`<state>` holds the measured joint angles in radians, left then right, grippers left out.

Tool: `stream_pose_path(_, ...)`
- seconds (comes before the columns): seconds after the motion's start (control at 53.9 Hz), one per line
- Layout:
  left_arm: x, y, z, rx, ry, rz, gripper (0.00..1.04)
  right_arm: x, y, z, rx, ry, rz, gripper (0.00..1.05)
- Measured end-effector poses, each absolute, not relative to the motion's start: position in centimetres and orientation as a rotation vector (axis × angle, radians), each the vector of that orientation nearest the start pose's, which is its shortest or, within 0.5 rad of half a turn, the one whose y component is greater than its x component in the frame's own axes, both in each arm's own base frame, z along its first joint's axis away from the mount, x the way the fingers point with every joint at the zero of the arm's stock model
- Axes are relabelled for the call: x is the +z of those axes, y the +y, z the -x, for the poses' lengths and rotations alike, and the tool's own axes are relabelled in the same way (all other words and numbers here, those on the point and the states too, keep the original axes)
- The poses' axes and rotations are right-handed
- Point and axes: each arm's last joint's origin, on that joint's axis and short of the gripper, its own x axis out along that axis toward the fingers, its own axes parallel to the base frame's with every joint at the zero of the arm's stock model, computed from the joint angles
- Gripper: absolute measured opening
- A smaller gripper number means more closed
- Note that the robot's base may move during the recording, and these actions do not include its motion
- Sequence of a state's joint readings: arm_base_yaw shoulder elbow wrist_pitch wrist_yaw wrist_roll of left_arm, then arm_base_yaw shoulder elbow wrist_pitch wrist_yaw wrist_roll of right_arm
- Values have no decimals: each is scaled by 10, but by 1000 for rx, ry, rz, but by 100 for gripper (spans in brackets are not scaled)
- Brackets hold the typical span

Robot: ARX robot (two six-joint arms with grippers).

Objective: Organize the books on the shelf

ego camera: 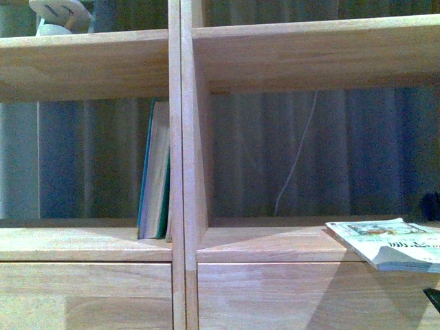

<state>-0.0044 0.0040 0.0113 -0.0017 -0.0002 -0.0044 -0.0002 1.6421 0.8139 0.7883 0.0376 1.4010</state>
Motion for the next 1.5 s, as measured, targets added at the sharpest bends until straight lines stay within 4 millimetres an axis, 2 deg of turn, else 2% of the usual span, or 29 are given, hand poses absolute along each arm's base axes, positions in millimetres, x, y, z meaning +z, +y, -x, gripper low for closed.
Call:
stream_pose_path(0.26,167,0,-97,-4,-6,4,98,235,3,-363,-55,-5,-1386,62)
stream_pose_path(0.297,167,0,-97,-4,-6,4,98,235,3,-366,-55,-2,-1386,53)
stream_pose_path(0.482,167,0,-97,-4,-6,4,98,229,2,-368,-59,16,-1388,27)
stream_pose_path(0.575,167,0,-97,-4,-6,4,98,227,2,-366,-47,15,-1396,9)
stream_pose_path(0.779,167,0,-97,-5,-5,4,98,226,0,-358,-19,16,-1402,7)
stream_pose_path(0.834,168,0,-98,-67,-17,30,98,228,0,-355,-4,16,-1397,7)
stream_pose_path(0.927,178,8,-105,-173,-60,94,98,236,-1,-349,24,5,-1383,7)
stream_pose_path(1.038,204,27,-121,-214,-100,143,98,252,-3,-340,91,-19,-1351,7)
stream_pose_path(1.15,234,42,-150,-275,-123,181,98,272,-6,-330,157,-72,-1311,7)
stream_pose_path(1.279,250,49,-191,-352,-62,272,98,294,-6,-321,244,-121,-1255,7)
stream_pose_path(1.391,259,49,-225,-400,-5,365,98,307,-3,-317,307,-152,-1200,7)
stream_pose_path(1.502,277,40,-263,-456,14,448,98,315,4,-316,367,-178,-1129,7)
